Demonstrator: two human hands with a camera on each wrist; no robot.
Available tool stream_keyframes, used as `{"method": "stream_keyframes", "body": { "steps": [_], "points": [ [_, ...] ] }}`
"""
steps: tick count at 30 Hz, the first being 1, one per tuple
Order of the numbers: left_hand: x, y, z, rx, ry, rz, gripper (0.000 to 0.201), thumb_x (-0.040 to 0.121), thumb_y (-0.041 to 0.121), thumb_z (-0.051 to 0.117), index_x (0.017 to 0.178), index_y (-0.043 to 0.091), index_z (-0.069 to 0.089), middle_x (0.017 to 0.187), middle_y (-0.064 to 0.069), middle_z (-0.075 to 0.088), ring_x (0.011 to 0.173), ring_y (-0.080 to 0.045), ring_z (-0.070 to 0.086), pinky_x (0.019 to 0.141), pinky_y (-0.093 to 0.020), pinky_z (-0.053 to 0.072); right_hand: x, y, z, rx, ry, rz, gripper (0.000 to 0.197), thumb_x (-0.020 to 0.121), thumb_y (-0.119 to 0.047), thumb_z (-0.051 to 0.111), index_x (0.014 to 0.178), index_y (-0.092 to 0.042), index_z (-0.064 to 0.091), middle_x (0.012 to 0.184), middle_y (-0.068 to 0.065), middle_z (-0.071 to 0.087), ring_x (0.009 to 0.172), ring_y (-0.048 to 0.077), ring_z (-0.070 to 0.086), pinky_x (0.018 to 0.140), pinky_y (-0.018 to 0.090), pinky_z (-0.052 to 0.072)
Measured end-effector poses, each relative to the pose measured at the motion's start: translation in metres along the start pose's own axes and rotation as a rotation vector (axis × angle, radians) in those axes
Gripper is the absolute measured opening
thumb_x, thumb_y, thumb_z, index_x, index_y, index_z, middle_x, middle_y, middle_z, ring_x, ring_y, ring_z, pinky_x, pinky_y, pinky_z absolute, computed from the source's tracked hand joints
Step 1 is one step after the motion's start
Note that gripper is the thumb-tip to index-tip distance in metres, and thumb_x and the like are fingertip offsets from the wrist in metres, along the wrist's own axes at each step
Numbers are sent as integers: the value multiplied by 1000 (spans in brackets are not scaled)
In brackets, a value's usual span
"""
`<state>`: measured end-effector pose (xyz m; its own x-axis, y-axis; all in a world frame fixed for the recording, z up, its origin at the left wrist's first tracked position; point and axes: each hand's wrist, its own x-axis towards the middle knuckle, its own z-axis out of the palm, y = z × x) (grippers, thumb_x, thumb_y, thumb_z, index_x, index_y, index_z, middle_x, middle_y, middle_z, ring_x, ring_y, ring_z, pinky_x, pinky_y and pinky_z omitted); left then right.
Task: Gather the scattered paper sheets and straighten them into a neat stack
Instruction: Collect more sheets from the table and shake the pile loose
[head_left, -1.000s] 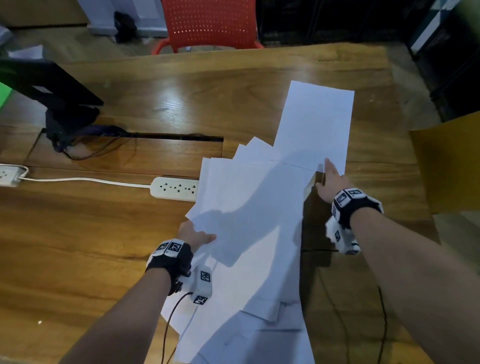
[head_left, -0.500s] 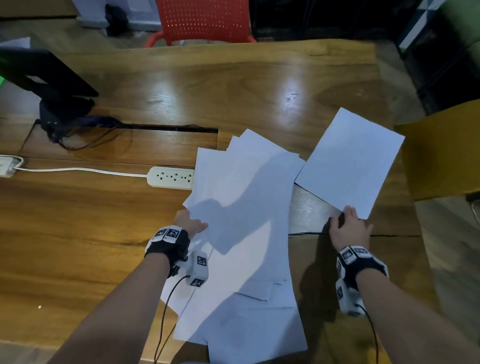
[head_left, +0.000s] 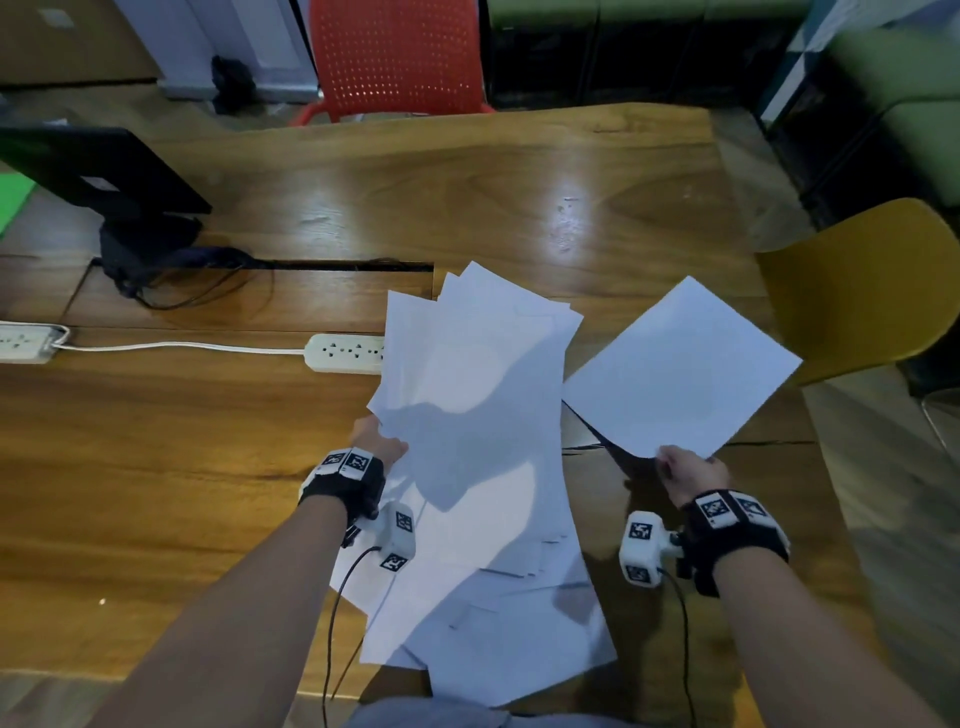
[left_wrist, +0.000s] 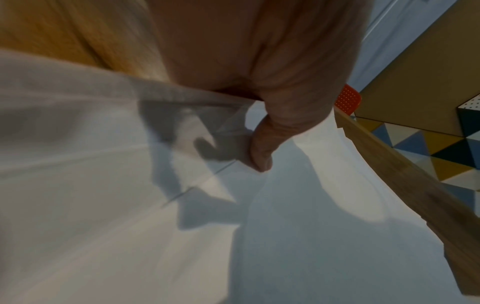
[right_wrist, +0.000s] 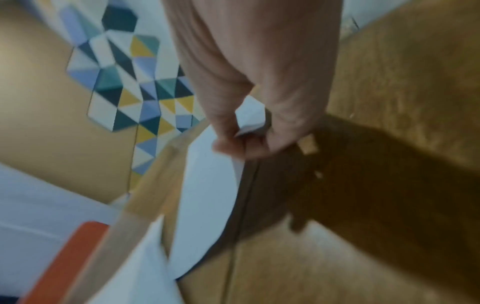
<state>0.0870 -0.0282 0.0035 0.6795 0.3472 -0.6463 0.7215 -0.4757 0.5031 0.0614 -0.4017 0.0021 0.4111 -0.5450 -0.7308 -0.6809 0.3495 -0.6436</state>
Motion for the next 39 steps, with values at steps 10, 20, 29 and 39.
{"method": "stream_keyframes", "body": {
  "steps": [10,20,29,39],
  "points": [
    [-5,-5,-2,-31,-47,0,35,85,1,58,120,-1,57,117,-17,63,94,-31,61,75,-34,50,-68,14,34,250,-366,-204,27,93,-7,57,119,-15,53,100,3,62,53,3,60,52,15,52],
    [-11,-2,-1,-125,-113,81,19,92,12,54,110,5,57,118,-17,61,99,-33,60,85,-42,51,-149,-68,88,101,-741,-626,32,93,-3,56,123,7,52,109,22,67,83,23,70,67,32,56],
    [-3,1,-19,-576,-232,-138,100,75,87,20,124,7,57,125,-18,54,117,-33,53,102,-44,37,-79,14,44,-552,-633,-463,25,90,-11,60,111,3,61,92,18,70,76,21,64,65,26,55],
    [-15,10,3,-111,-141,77,54,78,46,72,115,7,65,112,-9,67,95,-26,62,78,-32,49,-59,61,46,-972,-618,-285,24,86,-18,66,106,-7,61,105,11,69,96,26,67,87,38,55]
  ]
}}
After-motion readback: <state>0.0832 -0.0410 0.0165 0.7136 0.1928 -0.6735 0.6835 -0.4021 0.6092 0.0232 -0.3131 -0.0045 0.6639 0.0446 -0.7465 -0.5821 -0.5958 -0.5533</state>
